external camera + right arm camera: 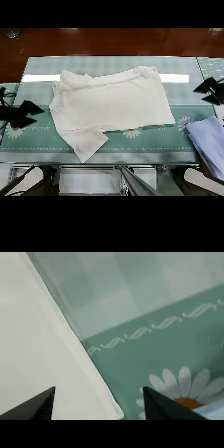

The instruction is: Fold the shirts.

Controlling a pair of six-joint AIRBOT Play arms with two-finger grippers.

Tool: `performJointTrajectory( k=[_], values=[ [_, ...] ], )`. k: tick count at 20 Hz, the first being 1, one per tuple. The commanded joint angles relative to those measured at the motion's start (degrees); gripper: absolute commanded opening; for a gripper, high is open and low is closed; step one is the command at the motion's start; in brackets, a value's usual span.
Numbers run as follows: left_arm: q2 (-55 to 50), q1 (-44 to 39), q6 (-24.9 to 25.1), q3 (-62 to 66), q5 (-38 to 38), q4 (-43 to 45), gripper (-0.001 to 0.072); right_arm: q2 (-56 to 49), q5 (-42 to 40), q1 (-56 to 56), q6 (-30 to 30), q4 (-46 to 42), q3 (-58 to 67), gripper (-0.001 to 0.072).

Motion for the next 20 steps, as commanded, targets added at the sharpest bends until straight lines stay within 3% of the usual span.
performJointTrajectory(
  k=[1, 5, 13, 16, 17, 18, 20],
  values=[
    [4.7, 5.7, 7.7, -16.0, 1.4, -11.0, 0.0700, 13.6, -7.0, -2.7, -4.4, 5.5, -20.0, 0.0630],
    [4.5, 5.5, 15.9, -25.0, 4.8, -23.1, 0.0700, 23.5, -8.0, -2.7, -8.0, 15.0, -32.8, 0.0628],
    [4.2, 5.5, 18.8, -29.0, 8.6, -23.7, 0.0700, 25.5, -6.9, -2.7, -8.9, 15.9, -34.4, 0.0624],
    [4.2, 1.8, 19.8, -29.1, 9.4, -24.1, 0.0697, 25.5, -7.3, -2.7, -8.9, 15.9, -34.4, 0.0624],
    [4.2, -0.8, 19.8, -29.1, 11.0, -24.5, 0.0625, 25.5, -7.6, -2.7, -8.8, 15.9, -34.4, 0.0624],
    [4.2, -3.2, 19.9, -29.0, 12.3, -25.4, 0.0487, 25.5, -7.9, -2.7, -8.7, 15.8, -34.4, 0.0624],
    [4.2, -7.1, 22.3, -28.3, 13.8, -27.7, 0.0041, 25.5, -8.5, -2.7, -8.1, 15.5, -34.4, 0.0624]
  ],
)
